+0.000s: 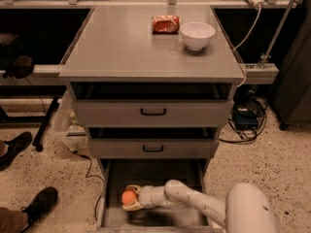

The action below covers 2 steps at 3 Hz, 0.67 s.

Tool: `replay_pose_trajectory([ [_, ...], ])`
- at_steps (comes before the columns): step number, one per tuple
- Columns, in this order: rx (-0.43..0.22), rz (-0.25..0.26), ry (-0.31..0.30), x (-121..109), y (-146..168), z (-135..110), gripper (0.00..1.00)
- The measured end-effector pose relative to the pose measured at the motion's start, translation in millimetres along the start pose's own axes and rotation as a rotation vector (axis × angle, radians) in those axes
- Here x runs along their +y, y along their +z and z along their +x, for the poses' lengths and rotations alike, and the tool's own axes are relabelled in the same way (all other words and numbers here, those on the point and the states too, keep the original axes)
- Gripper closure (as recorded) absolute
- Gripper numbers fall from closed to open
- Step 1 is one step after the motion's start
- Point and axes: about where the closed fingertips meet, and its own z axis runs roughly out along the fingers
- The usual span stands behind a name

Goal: Pick orange from bottom drawer and place on counter

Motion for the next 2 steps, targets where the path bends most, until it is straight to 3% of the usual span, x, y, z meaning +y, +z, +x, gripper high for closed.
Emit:
replay_pose_trajectory([
  [1,-0.040,0.017,-0.010,-9.6,-57.6,-23.2,1.00],
  [2,-0.139,-0.006,-0.026,-17.2,-99.5,-47.4,1.00],
])
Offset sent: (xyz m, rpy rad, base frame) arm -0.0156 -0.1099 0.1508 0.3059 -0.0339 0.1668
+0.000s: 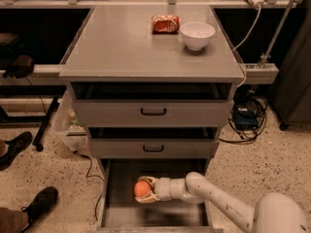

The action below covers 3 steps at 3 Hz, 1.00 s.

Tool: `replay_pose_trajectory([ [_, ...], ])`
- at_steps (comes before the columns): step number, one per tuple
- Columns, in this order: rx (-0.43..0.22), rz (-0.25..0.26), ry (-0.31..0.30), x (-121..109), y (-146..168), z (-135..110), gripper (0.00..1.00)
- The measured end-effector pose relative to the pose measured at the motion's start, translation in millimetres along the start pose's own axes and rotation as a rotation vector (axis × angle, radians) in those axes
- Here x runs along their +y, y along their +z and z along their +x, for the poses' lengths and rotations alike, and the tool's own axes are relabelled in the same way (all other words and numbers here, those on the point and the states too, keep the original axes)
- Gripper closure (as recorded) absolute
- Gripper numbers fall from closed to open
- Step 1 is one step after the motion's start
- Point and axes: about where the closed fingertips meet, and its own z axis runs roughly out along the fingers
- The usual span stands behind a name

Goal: Pick orange from bottom drawer and place on counter

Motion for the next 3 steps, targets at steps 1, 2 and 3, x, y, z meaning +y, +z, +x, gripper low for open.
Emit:
replay_pose_trajectory([
  [1,-0.104,-0.040,-0.035,-11.9,-34.1,-31.4,1.00],
  [2,-0.171,-0.123,-0.092,-9.7,-63.3,-76.9,1.00],
  [3,-0.161,-0.164,-0.155,-9.3,-90.6,-126.8,1.00],
])
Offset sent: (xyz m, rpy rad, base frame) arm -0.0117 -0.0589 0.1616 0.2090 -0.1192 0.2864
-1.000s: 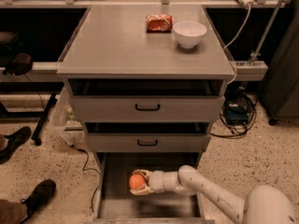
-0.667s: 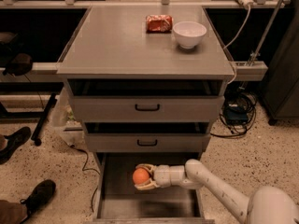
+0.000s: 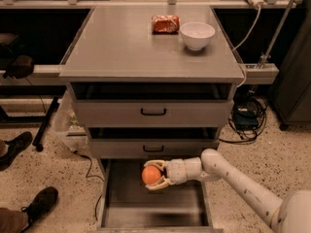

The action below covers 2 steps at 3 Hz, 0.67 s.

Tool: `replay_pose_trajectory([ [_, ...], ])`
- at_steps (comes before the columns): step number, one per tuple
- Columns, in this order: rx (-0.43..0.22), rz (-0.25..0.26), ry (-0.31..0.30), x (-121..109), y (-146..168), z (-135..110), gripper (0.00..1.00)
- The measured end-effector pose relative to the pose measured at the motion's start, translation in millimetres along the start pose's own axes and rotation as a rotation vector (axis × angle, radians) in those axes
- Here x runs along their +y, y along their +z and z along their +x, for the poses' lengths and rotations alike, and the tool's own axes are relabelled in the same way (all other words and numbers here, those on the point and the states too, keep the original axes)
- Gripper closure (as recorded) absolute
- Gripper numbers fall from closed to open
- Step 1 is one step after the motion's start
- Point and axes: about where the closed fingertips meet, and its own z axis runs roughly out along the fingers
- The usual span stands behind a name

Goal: Pick orange from bottom drawer and place on counter

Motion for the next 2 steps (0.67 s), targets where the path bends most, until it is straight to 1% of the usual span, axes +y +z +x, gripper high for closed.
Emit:
replay_pose_trajectory([
  [1,0.045,-0.001,-0.035,3.4,-25.9,-51.0,1.00],
  [2,0.120,0.019,-0.059,-5.1,-49.2,-103.1,1.00],
])
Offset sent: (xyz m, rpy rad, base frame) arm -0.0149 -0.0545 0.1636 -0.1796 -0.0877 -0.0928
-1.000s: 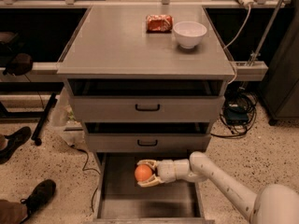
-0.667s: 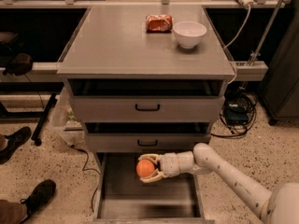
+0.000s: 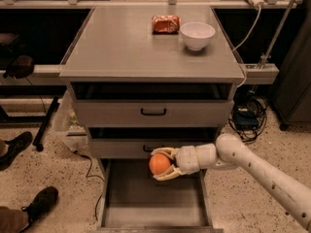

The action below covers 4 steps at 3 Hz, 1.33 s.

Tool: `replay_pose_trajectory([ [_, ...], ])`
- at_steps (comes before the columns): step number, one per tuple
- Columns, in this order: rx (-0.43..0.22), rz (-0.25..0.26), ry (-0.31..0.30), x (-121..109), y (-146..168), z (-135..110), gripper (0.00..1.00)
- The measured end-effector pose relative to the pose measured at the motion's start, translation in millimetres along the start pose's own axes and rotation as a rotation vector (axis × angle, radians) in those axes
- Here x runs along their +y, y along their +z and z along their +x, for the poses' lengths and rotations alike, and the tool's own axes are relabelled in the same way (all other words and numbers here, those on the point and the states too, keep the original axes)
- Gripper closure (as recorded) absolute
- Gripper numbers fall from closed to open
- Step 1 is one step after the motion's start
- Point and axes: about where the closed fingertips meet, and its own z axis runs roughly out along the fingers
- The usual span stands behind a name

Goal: Pick orange from bottom drawer and place on counter

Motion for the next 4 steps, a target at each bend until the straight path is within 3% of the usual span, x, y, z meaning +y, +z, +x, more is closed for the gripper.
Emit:
replay_pose_trajectory([
  [1,0.000,0.000,0.000,-0.1,-0.1,-0.1,1.00],
  [2,-0.007,0.071,0.021,-9.8,-26.0,-11.9,1.00],
  [4,0.053,0.309,-0.056,-42.9,-130.8,-91.0,1.00],
])
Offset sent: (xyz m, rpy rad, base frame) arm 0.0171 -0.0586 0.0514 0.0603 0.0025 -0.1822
